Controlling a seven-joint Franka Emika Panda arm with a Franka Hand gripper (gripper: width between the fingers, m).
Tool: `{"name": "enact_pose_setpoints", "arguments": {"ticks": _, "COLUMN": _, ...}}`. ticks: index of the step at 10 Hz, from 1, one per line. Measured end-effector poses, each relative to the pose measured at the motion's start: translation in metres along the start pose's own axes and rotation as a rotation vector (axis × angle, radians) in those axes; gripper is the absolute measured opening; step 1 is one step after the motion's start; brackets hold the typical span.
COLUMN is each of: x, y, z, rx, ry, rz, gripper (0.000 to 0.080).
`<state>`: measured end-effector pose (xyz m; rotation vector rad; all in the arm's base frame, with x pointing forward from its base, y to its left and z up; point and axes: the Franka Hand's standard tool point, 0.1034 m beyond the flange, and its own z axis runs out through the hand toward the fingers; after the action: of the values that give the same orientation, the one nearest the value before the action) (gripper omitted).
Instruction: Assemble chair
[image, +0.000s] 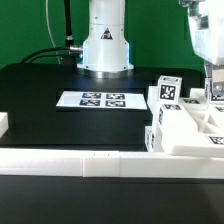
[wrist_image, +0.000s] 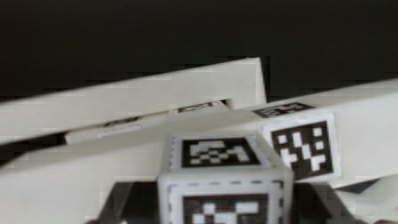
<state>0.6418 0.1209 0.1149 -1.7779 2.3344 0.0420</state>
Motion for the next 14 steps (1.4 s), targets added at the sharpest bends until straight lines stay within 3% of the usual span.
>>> {"name": "enact_pose_setpoints", "arguments": {"ticks": 3, "x": -0.0003, "y": 0.0005, "z": 0.0005, "rx": -0.001, "ry": 0.0, "rz": -0.013, "gripper": 0.0356}}
{"name": "enact_pose_setpoints", "arguments": {"ticks": 4, "x": -0.0003, "y": 0.0016, "z": 0.0009, "rx": -0.008, "ry": 0.001, "rz": -0.021, "gripper": 0.0541}}
{"name": "enact_pose_setpoints", "arguments": {"ticks": 5, "x": -0.0009, "y": 0.0026, "z": 0.0012, "rx": -0.012, "ry": 0.001, "rz": -0.05, "gripper": 0.0627}}
{"name": "enact_pose_setpoints", "arguments": {"ticks": 10, "x": -0.0003, "y": 0.0025, "z": 0.0014, "rx": -0.012, "ry": 0.001, "rz": -0.47, "gripper": 0.0649}}
{"name": "enact_pose_setpoints", "arguments": {"ticks": 13, "x": -0.002, "y": 0.0055, "z": -0.0005, "rx": -0.091, "ry": 0.015, "rz": -0.878, "gripper": 0.0649}}
{"name": "enact_pose_setpoints", "arguments": {"ticks": 14, "x": -0.0015, "y": 0.0045, "z": -0.0004, "rx": -0.1, "ry": 0.017, "rz": -0.966, "gripper": 0.0649}}
